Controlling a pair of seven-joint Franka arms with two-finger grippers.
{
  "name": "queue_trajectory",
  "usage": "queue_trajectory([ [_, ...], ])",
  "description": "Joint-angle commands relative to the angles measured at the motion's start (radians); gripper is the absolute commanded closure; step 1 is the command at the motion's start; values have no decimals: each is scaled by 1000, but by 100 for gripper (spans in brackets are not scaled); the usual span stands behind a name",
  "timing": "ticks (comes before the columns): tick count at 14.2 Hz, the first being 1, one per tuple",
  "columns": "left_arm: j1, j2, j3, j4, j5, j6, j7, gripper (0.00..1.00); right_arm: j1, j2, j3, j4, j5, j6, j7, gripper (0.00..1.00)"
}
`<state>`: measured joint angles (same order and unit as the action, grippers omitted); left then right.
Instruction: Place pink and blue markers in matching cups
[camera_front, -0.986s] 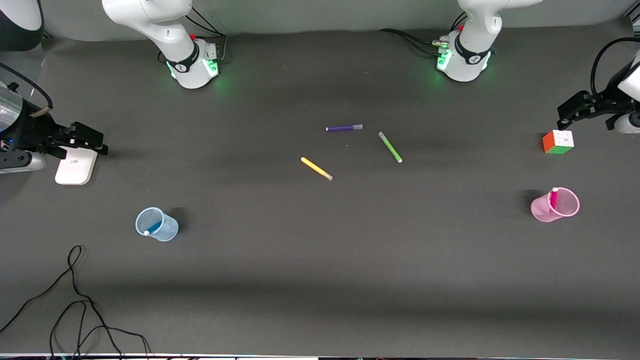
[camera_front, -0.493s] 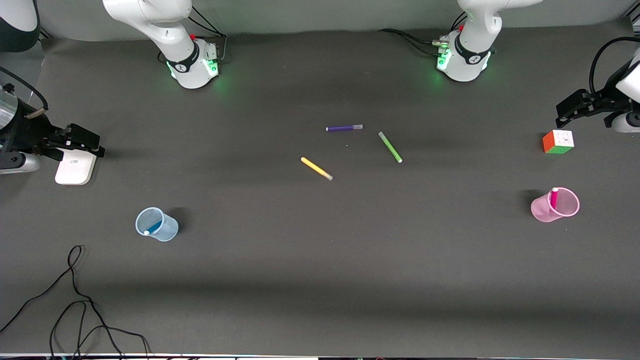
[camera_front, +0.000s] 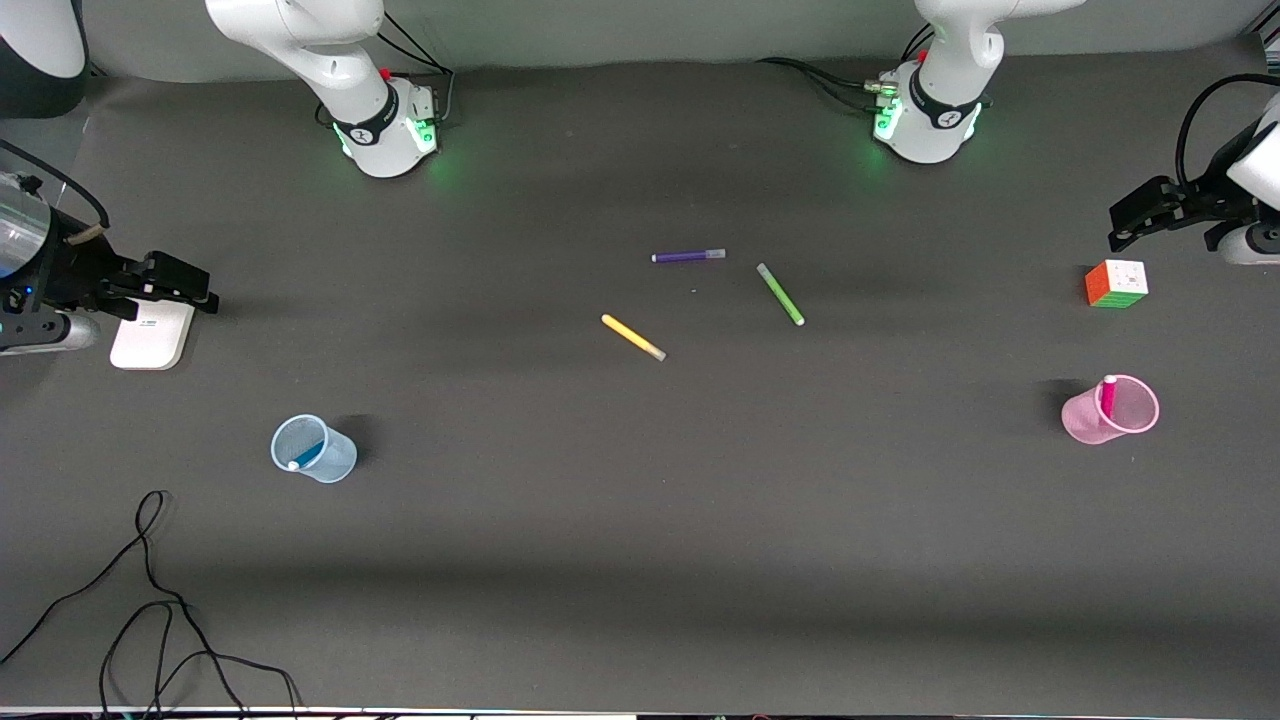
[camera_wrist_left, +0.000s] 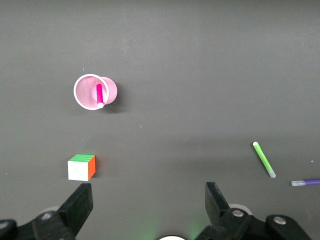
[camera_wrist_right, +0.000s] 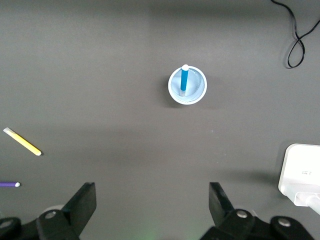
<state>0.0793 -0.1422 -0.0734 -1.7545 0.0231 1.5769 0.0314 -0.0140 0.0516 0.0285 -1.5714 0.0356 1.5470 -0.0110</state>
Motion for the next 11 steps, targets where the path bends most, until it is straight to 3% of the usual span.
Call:
queue_trajectory([
  [1, -7, 1, 3, 1, -2, -31, 1, 0, -9, 10, 7, 14, -3, -11, 20, 0],
  [11, -7, 3, 3, 3, 0, -57, -7, 0, -7, 17, 10, 25, -20, -4, 16, 0],
])
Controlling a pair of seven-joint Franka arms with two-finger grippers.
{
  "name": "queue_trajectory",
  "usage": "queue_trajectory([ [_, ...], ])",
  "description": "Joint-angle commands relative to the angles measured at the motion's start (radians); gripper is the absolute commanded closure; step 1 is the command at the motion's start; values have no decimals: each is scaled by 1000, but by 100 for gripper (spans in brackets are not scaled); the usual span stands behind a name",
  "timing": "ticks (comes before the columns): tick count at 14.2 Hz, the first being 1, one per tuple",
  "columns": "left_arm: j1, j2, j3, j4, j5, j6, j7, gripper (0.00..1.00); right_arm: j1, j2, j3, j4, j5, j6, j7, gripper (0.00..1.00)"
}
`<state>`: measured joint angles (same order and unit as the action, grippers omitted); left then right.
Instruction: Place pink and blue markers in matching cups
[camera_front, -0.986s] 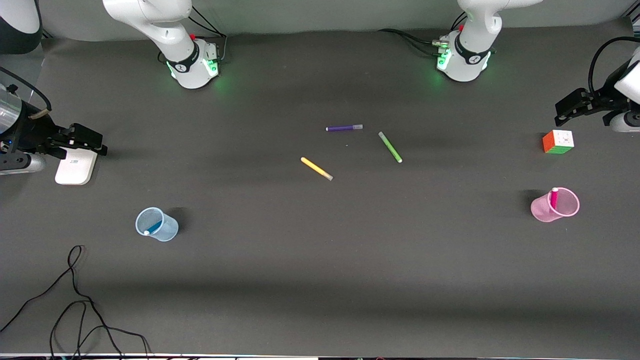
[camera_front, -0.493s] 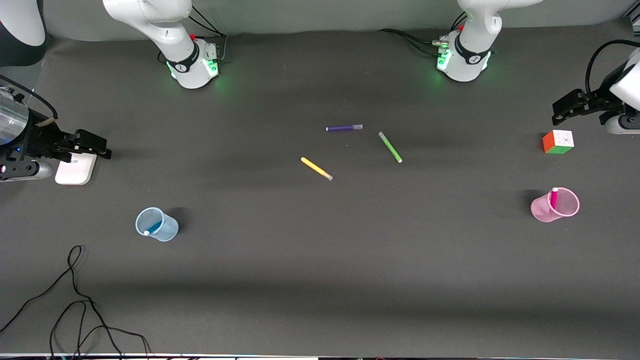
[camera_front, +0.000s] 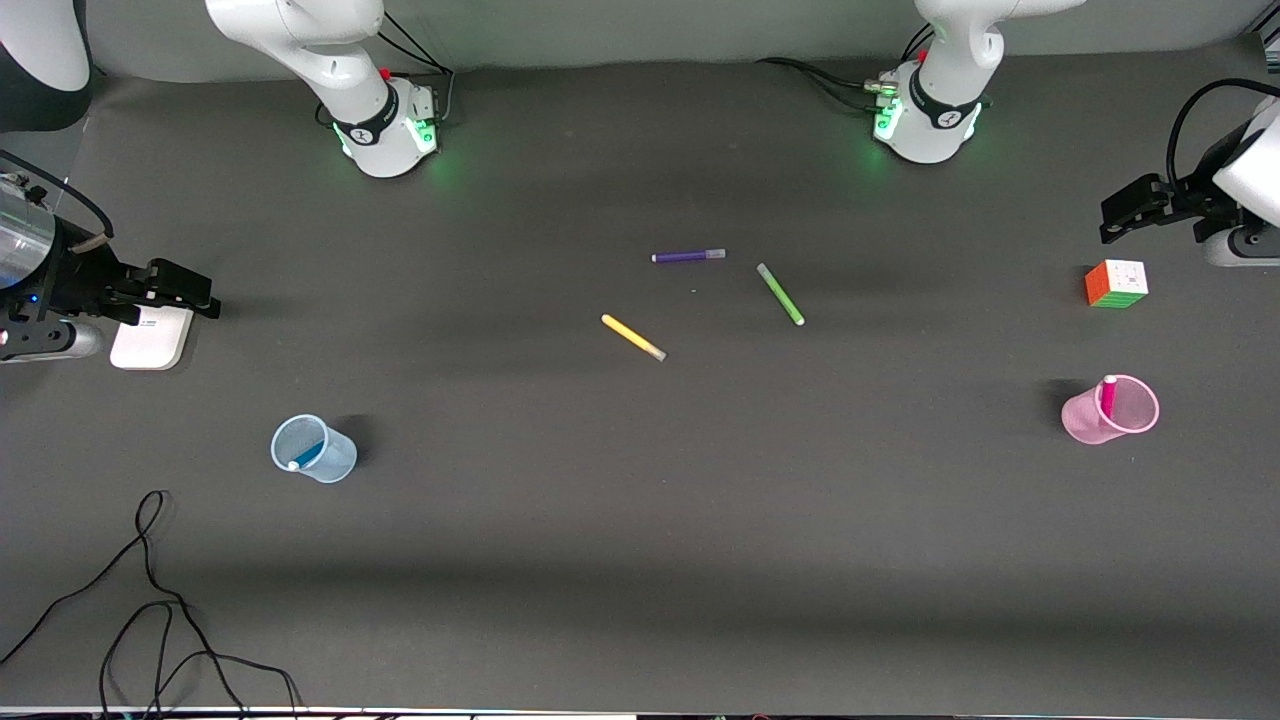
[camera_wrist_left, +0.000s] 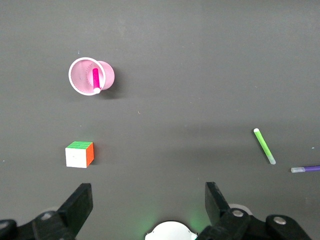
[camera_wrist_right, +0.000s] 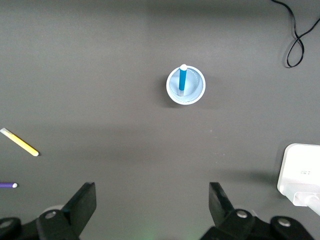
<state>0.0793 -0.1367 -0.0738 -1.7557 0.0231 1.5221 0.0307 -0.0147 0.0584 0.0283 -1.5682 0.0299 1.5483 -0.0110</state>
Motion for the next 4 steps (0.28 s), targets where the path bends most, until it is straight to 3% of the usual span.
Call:
queue_trajectory([
  [1, -7, -3, 2, 2, 0, 0, -6, 0, -7, 14, 10, 33, -15, -5, 10, 0],
  [4, -4, -3, 3, 2, 1, -6, -6, 0, -8, 21, 9, 33, -13, -5, 8, 0],
])
